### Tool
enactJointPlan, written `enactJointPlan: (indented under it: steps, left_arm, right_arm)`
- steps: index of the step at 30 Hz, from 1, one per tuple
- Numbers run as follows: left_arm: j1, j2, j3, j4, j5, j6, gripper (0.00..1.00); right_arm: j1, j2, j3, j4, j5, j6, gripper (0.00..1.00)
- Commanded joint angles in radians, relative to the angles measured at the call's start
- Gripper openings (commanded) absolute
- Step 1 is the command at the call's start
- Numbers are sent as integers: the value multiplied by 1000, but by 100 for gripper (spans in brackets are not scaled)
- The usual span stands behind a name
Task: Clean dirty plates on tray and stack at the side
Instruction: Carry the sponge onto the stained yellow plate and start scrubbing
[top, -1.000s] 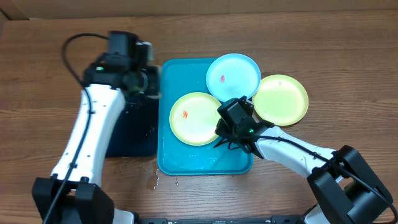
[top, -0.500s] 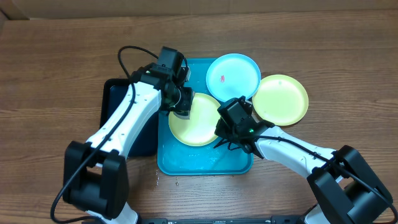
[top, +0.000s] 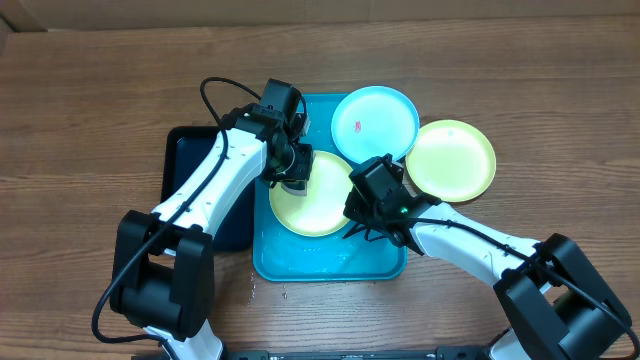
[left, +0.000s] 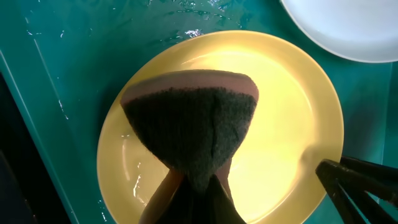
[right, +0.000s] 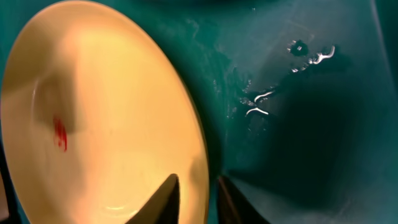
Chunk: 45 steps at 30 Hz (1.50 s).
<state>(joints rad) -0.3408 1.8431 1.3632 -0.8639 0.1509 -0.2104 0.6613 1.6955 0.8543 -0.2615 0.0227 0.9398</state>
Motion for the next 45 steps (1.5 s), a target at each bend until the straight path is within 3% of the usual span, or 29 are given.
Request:
enactJointPlan:
  steps: [1,6,10,15,21,27,34,42,45]
  left_arm:
    - [-8,19,-3,5,-13,-5,4]
    - [-9,31,-3,5,-35,-3,4]
    - [-10,35,-3,2,-35,5,4]
    - [-14,35,-3,0,-37,24,4]
    - [-14,35,-5,-3,-80,24,4]
    - [-14,35,-18,0,-84,24,4]
    - [-14,35,-55,11,-103,24,4]
    - [-14,35,-121,74,-113,24,4]
    - [-14,35,-137,94,-126,23,4]
  right_arm:
    - [0,11,14,5,2,-5,18]
    - [0,16,14,6,1,-5,16]
    - [0,16,14,5,-7,-5,4]
    - [1,16,14,2,-47,-5,4]
    - [1,16,14,3,-23,-5,24]
    - [1,16,14,6,-17,-5,24]
    - [1,16,14,6,-16,-5,18]
    - [1,16,14,6,-17,-5,5]
    - [1,16,14,3,-17,-5,6]
